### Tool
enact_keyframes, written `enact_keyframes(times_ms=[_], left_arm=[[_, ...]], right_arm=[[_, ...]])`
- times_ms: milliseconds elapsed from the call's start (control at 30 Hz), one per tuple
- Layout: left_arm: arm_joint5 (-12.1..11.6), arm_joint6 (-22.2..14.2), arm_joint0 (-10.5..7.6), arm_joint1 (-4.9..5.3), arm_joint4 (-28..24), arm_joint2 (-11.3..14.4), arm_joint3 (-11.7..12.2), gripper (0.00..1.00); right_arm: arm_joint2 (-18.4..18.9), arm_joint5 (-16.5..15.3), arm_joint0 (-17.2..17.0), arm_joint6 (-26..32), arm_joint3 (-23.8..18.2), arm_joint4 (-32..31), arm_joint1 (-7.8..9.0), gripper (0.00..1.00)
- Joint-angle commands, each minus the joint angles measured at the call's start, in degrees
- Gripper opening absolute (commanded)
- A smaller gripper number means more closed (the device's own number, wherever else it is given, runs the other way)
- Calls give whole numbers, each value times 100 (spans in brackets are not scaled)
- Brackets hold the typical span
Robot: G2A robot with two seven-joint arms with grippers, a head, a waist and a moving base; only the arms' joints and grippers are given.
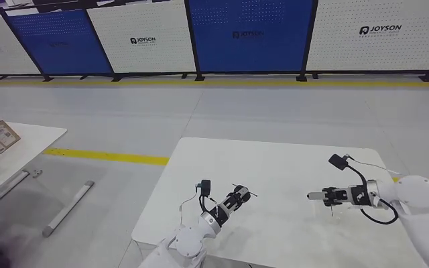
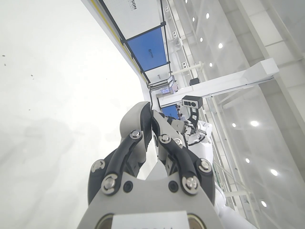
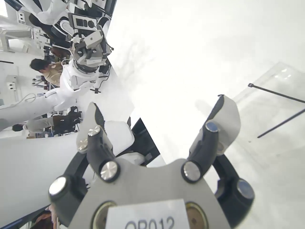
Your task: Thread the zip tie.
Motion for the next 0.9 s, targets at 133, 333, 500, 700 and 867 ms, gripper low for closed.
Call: enact_keyframes(times_ms=[133, 333, 500, 700, 867], left_arm=[[0, 0, 0, 0, 0, 0, 0, 0], [0, 0, 0, 0, 0, 0, 0, 0], [0, 0, 0, 0, 0, 0, 0, 0], [0, 0, 0, 0, 0, 0, 0, 0], [0, 0, 0, 0, 0, 0, 0, 0]], right_arm=[[85, -25, -44, -17, -65, -31, 37, 100], [266, 906, 91, -102, -466, -1045, 186, 100], [166, 1084, 87, 0, -694, -1113, 236, 100], [166, 1084, 87, 0, -694, -1113, 236, 100], [31, 1631, 53, -197, -851, -1685, 247, 100]])
